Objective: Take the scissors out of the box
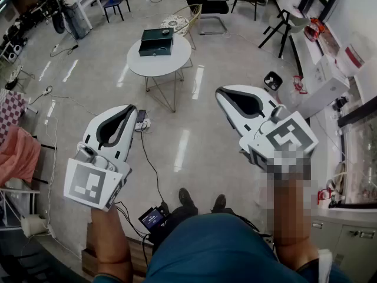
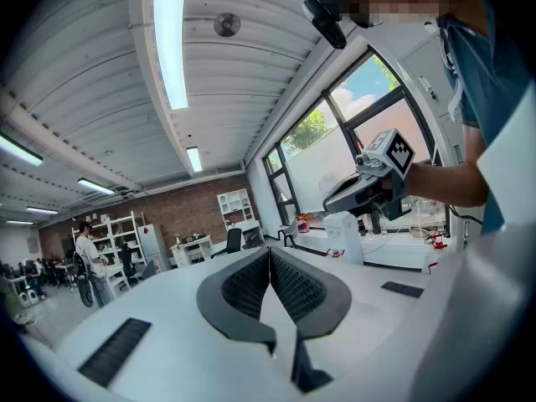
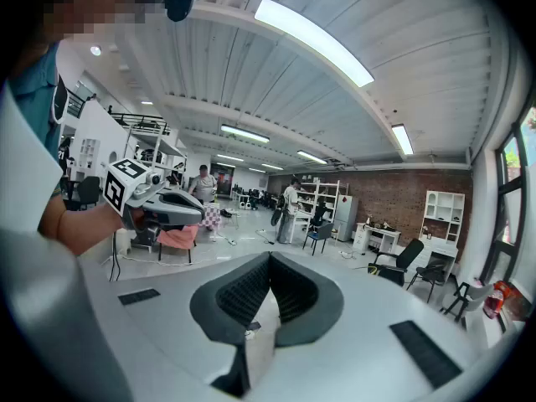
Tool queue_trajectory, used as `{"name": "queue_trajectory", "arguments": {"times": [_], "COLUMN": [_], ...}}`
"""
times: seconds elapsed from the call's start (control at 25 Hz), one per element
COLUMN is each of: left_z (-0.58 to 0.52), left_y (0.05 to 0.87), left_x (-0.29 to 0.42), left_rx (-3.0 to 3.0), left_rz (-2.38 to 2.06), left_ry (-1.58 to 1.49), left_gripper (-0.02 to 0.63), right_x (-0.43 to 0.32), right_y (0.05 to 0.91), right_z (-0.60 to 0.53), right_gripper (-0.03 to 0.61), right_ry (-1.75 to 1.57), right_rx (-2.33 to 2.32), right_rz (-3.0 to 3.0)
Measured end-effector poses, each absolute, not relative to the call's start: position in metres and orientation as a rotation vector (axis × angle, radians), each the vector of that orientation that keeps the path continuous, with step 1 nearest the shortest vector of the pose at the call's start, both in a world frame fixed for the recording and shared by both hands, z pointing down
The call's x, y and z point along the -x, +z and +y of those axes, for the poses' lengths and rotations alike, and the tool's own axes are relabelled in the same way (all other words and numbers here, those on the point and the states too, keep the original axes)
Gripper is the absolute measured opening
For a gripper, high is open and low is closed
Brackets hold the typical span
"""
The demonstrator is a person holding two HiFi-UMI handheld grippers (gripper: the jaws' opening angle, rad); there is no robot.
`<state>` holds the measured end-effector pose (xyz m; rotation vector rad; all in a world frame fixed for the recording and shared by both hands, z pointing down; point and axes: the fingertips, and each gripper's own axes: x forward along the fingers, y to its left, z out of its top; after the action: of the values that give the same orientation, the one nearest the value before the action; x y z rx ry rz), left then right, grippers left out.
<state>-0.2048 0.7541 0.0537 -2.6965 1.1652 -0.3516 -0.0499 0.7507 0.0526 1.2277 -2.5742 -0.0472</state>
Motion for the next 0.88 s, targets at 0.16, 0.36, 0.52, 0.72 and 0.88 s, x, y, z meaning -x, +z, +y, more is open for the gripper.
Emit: {"name": "queue_trajectory", "arguments": {"times": [0.16, 0.36, 0.52, 0.72, 0.88], "left_z": [0.741, 0.720, 0.704, 0.685, 0.666], "left_y": [0.053, 0.051, 0.050, 0.050, 0.051], "left_x": [0.211, 0.225, 0.239, 0.245, 0.245], "left_rx": [2.699, 2.710, 2.720, 2.715, 2.714], "left_rz": [1.135, 1.126, 1.112, 1.080, 1.075], "left_ry": [-0.353, -0.350, -0.334, -0.336, -0.335], "left_gripper": [0.020, 0.020, 0.020, 0.020, 0.020], "right_x": [0.059, 0.073, 0.088, 0.097, 0.098], "right_y": [0.055, 0.052, 0.054, 0.057, 0.061], "right_z": [0.738, 0.719, 0.704, 0.688, 0.669], "right_gripper": [0.037, 0.037, 0.038, 0.038, 0.038], "right_ry": [-0.036, -0.030, 0.016, 0.038, 0.038], "right_rx": [-1.237, -1.251, -1.267, -1.278, -1.263], "right_rz": [-2.564, -2.560, -2.561, -2.570, -2.581]}}
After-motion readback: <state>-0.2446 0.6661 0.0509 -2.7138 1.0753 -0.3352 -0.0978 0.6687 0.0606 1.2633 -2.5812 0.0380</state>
